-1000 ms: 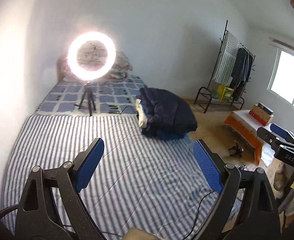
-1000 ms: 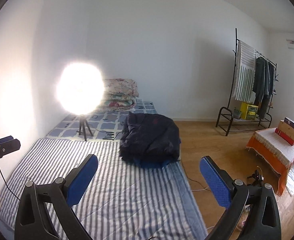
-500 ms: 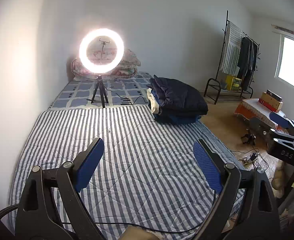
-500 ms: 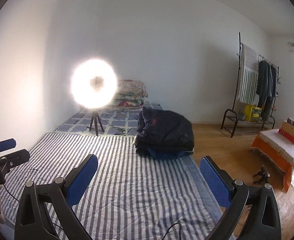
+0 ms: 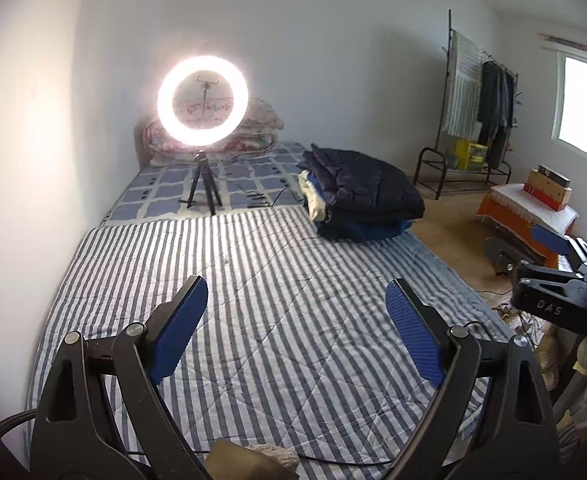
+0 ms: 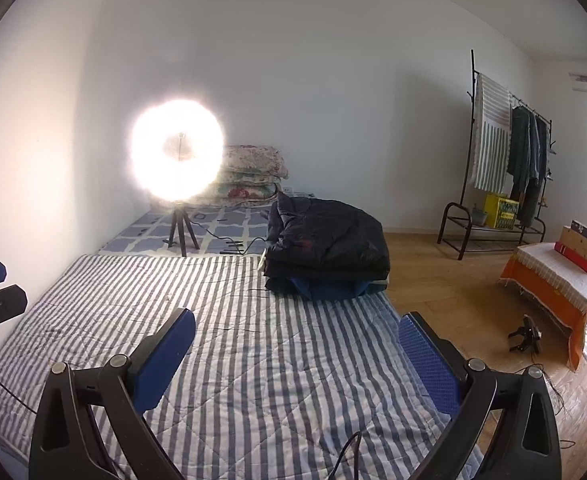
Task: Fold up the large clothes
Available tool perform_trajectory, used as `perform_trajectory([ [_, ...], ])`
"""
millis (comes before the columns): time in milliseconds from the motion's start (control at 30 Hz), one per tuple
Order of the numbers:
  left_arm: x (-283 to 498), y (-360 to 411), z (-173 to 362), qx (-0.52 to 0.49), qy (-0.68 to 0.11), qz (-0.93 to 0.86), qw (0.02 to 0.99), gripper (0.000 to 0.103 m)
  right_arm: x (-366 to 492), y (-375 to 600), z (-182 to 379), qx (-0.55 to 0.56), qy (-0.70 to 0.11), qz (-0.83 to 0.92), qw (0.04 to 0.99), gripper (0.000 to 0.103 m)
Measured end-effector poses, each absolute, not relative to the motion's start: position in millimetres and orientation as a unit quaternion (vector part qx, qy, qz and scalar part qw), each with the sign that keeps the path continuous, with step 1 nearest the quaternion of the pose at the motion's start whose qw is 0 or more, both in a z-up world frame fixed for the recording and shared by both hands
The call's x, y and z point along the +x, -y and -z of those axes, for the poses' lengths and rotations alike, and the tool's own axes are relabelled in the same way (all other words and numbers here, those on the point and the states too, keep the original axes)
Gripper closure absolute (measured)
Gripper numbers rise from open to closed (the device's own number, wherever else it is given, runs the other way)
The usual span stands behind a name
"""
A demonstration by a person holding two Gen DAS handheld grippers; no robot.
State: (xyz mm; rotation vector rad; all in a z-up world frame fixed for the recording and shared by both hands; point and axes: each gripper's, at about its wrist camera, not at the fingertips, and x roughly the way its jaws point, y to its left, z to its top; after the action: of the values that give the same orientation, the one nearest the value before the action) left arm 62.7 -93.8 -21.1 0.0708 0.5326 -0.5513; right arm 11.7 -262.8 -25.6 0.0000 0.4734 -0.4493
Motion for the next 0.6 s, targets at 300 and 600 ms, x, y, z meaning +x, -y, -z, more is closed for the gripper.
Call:
perform_trajectory([
  [300,63,94,35,0.039,-0.258,0.253,0.932,0.0,12,270,33,0.011,-0.242,0.221,0.945,0.0],
  [600,61,92,43,0.055,-0.249,0.239,0.937,0.0,15,270,35,0.014,-0.245,0.222,0.944,0.0],
])
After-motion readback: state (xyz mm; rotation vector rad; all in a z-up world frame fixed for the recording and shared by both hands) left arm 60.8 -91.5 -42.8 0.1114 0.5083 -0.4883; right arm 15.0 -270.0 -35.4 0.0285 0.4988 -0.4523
